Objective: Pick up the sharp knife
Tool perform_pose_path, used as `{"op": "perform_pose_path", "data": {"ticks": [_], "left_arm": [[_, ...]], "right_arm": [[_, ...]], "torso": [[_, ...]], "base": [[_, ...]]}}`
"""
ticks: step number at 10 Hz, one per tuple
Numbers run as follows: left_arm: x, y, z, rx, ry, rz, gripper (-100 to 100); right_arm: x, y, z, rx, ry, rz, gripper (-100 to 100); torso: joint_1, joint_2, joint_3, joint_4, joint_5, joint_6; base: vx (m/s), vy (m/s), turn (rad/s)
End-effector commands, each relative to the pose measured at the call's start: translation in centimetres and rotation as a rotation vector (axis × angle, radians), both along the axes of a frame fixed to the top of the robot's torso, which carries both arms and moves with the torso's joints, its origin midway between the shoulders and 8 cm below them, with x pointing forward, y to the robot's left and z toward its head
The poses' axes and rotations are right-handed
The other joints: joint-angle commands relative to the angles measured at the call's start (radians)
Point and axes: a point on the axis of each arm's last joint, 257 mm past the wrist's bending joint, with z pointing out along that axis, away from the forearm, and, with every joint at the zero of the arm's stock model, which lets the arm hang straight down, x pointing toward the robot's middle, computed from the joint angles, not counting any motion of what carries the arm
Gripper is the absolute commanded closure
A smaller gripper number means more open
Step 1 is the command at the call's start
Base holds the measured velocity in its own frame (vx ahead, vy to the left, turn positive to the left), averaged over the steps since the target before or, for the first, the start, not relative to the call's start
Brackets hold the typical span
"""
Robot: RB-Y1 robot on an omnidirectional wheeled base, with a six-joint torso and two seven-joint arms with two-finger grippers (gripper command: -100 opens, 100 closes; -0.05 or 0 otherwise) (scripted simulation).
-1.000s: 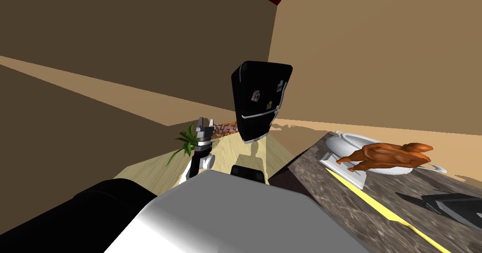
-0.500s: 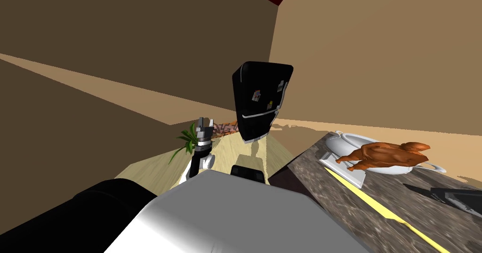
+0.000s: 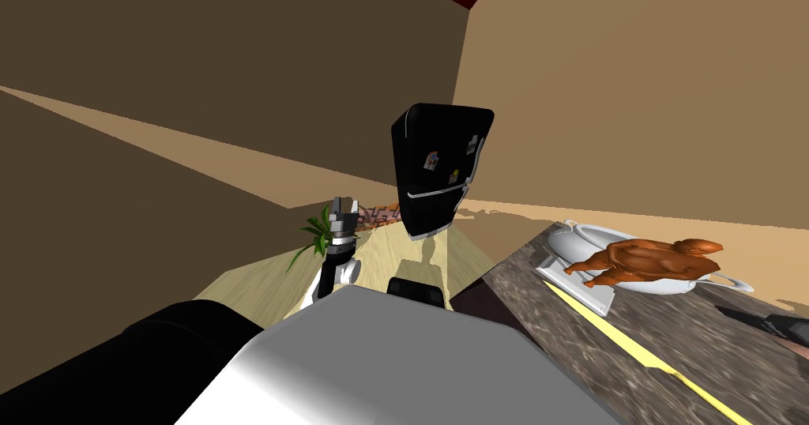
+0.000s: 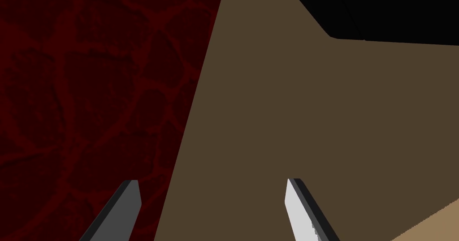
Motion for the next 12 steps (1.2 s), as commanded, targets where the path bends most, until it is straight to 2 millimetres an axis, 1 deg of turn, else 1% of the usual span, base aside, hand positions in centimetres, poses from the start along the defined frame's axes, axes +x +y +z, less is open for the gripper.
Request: {"op": "perform_pose_path", "data": {"ticks": [1,2,3,5,6,8,9,10,11,12], "left_arm": [[0.0,0.0,0.0,0.0,0.0,0.0,0],[0.0,0.0,0.0,0.0,0.0,0.0,0],[0.0,0.0,0.0,0.0,0.0,0.0,0],[0.0,0.0,0.0,0.0,0.0,0.0,0],[0.0,0.0,0.0,0.0,0.0,0.0,0],[0.0,0.0,0.0,0.0,0.0,0.0,0],[0.0,0.0,0.0,0.0,0.0,0.0,0],[0.0,0.0,0.0,0.0,0.0,0.0,0],[0.0,0.0,0.0,0.0,0.0,0.0,0],[0.0,0.0,0.0,0.0,0.0,0.0,0]], "right_arm": [[0.5,-0.2,0.4,0.002,-0.02,-0.001,-100],[1.0,-0.1,0.6,0.002,-0.03,0.002,-100],[1.0,-1.8,2.4,-0.026,-0.102,-0.067,-100],[0.9,-2.1,2.7,-0.034,-0.111,-0.083,-100],[0.6,-3.7,4.4,-0.054,-0.188,-0.159,-100],[-0.5,-4.4,4.5,-0.071,-0.179,-0.184,-100],[-0.3,-4.3,4.4,-0.069,-0.179,-0.181,-100],[0.4,-4.1,4.7,-0.067,-0.193,-0.176,-100],[-0.2,-5.5,6.3,-0.085,-0.26,-0.245,-100],[-0.5,-5.9,6.6,-0.091,-0.275,-0.272,-100]], "torso": [[0.0,0.0,0.0,0.0,0.0,0.0],[0.0,-0.001,0.0,0.0,0.0,0.0],[0.001,-0.001,-0.001,0.0,0.0,-0.001],[0.0,0.0,0.0,0.0,0.0,0.0],[0.0,0.0,0.0,0.0,0.0,0.0],[0.0,0.0,0.0,0.0,0.0,0.0],[0.0,0.0,0.0,0.0,0.0,0.0],[0.0,-0.001,-0.001,0.0,0.0,0.0],[0.0,-0.001,-0.001,0.0,0.0,-0.001],[0.0,-0.001,-0.001,0.0,0.0,-0.001]], "base": [[0.0,0.0,0.0],[0.0,0.0,0.0],[-0.012,-0.001,0.047],[-0.012,-0.004,0.01],[-0.012,-0.003,0.037],[-0.01,-0.003,0.007],[0.0,0.0,0.0],[0.0,0.0,0.0],[-0.008,0.0,0.037],[-0.012,-0.002,0.022]]}}
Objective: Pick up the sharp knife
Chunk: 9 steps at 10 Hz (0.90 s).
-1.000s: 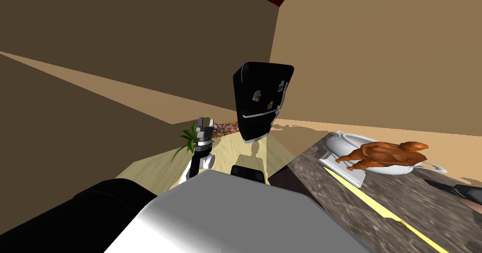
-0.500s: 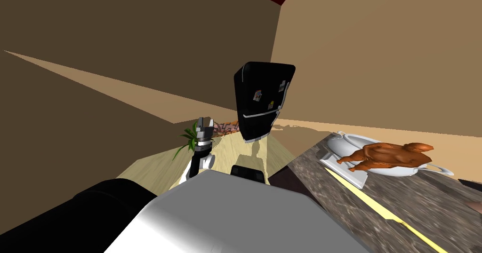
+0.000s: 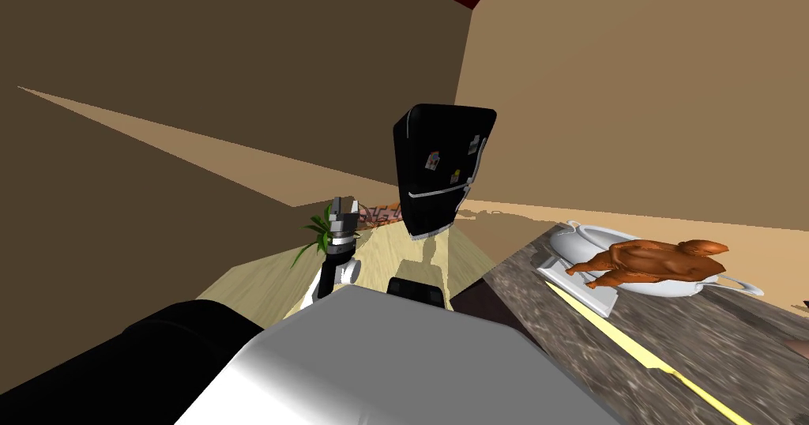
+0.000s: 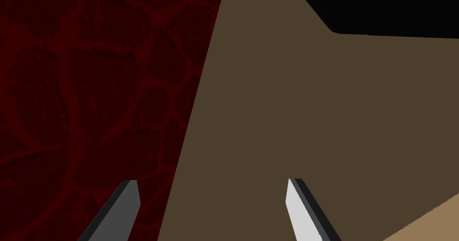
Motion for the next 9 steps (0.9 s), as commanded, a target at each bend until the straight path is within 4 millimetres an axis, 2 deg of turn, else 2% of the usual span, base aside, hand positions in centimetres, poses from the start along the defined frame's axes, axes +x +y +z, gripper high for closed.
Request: {"op": "perform_pose_path", "data": {"ticks": [1,2,4,5,8,9], "left_arm": [[0.0,0.0,0.0,0.0,0.0,0.0,0],[0.0,0.0,0.0,0.0,0.0,0.0,0],[0.0,0.0,0.0,0.0,0.0,0.0,0],[0.0,0.0,0.0,0.0,0.0,0.0,0],[0.0,0.0,0.0,0.0,0.0,0.0,0],[0.0,0.0,0.0,0.0,0.0,0.0,0]], "right_arm": [[-0.2,-0.4,0.5,-0.01,-0.017,-0.029,-100],[-0.9,-1.6,1.9,-0.019,-0.085,-0.093,-100],[-1.6,-2.2,2.3,-0.029,-0.099,-0.136,-100],[-2.6,-3.1,3.2,-0.027,-0.164,-0.199,-100],[-3.4,-3.7,3.7,-0.041,-0.181,-0.248,-100],[-4.5,-4.6,4.7,-0.033,-0.255,-0.321,-100]], "torso": [[0.0,0.0,0.0,0.0,0.0,0.0],[0.0,0.0,0.0,0.0,0.0,0.0],[0.0,0.0,0.0,0.0,0.0,0.0],[0.0,0.0,0.0,0.0,0.0,0.0],[0.0,0.0,0.0,0.0,0.0,0.0],[0.0,0.0,0.0,0.0,0.0,0.0]], "base": [[-0.006,-0.003,-0.004],[-0.011,-0.001,0.024],[-0.005,-0.001,0.01],[-0.006,0.0,0.023],[-0.002,0.0,0.004],[-0.002,0.002,0.022]]}}
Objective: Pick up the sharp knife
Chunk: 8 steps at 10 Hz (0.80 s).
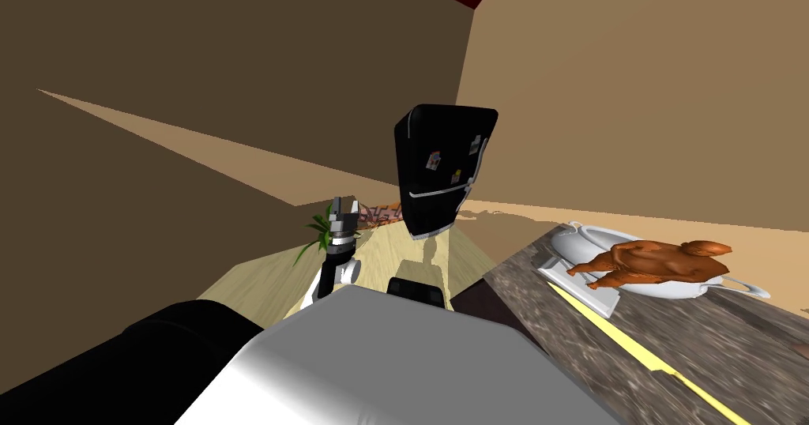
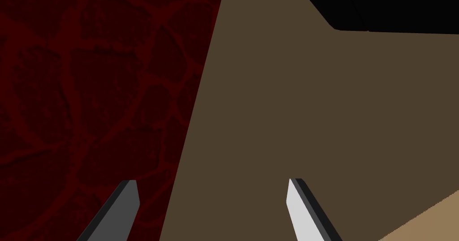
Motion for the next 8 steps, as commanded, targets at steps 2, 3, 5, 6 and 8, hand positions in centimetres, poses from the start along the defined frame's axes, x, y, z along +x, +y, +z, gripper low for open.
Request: {"op": "perform_pose_path", "data": {"ticks": [2,3,5,6,8], "left_arm": [[0.0,0.0,0.0,0.0,0.0,0.0,0],[0.0,0.0,0.0,0.0,0.0,0.0,0],[0.0,0.0,0.0,0.0,0.0,0.0,0],[0.0,0.0,0.0,0.0,0.0,0.0,0],[0.0,0.0,0.0,0.0,0.0,0.0,0]], "right_arm": [[-1.6,-0.8,0.8,-0.006,-0.039,-0.082,-100],[-2.7,-1.4,1.3,0.007,-0.113,-0.146,-100],[-4.4,-1.8,1.2,0.0,-0.109,-0.204,-100],[-5.3,-2.2,1.6,0.024,-0.197,-0.272,-100],[-6.5,-2.4,1.5,0.02,-0.197,-0.321,-100]], "torso": [[0.0,0.0,0.0,0.0,0.0,0.0],[0.0,0.0,0.0,0.0,0.0,0.0],[0.0,0.0,0.0,0.0,0.0,0.0],[0.0,0.0,0.0,0.0,0.0,0.0],[0.0,0.0,0.0,0.0,0.0,0.0]], "base": [[-0.001,0.001,0.007],[0.0,0.003,0.019],[0.0,0.001,0.005],[0.004,0.005,0.018],[0.003,0.002,0.005]]}}
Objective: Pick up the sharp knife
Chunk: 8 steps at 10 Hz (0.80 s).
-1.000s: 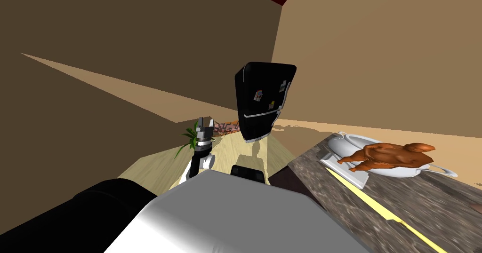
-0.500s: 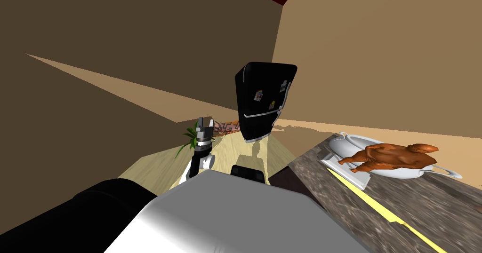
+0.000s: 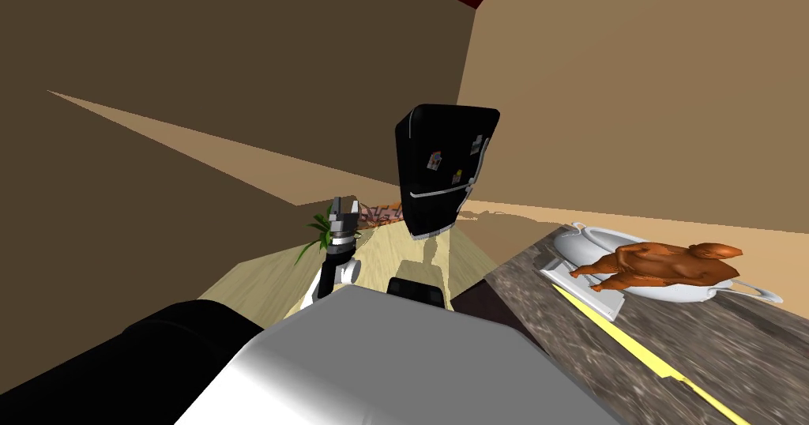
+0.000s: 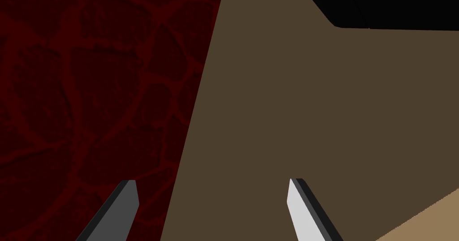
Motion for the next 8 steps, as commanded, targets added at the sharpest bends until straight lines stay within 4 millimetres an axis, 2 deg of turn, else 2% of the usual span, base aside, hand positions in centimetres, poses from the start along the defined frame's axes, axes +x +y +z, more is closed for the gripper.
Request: {"op": "perform_pose_path", "data": {"ticks": [1,3,4,5,7,8], "left_arm": [[0.0,0.0,0.0,0.0,0.0,0.0,0],[0.0,0.0,0.0,0.0,0.0,0.0,0],[0.0,0.0,0.0,0.0,0.0,0.0,0],[0.0,0.0,0.0,0.0,0.0,0.0,0],[0.0,0.0,0.0,0.0,0.0,0.0,0],[0.0,0.0,0.0,0.0,0.0,0.0,0]], "right_arm": [[-1.7,-0.4,0.0,0.015,-0.063,-0.08,-100],[-3.0,-0.4,-0.4,0.03,-0.077,-0.138,-100],[-4.1,-0.4,-1.0,0.063,-0.153,-0.198,-100],[-4.2,-0.2,-1.1,0.072,-0.171,-0.223,-100],[-5.4,-0.2,-1.2,0.07,-0.151,-0.256,-100],[-6.6,0.0,-2.1,0.109,-0.224,-0.323,-100]], "torso": [[0.0,0.0,0.0,0.0,0.0,0.0],[0.0,0.0,0.0,0.0,0.0,0.0],[0.0,0.0,0.0,0.0,0.0,0.0],[0.0,-0.001,0.0,0.0,0.0,0.0],[0.0,0.0,0.0,0.0,0.0,0.0],[0.0,0.0,0.0,0.0,0.0,0.0]], "base": [[0.008,0.004,0.016],[0.005,0.003,0.004],[0.014,0.002,0.011],[0.015,0.004,0.008],[0.003,0.001,-0.001],[0.013,0.003,0.01]]}}
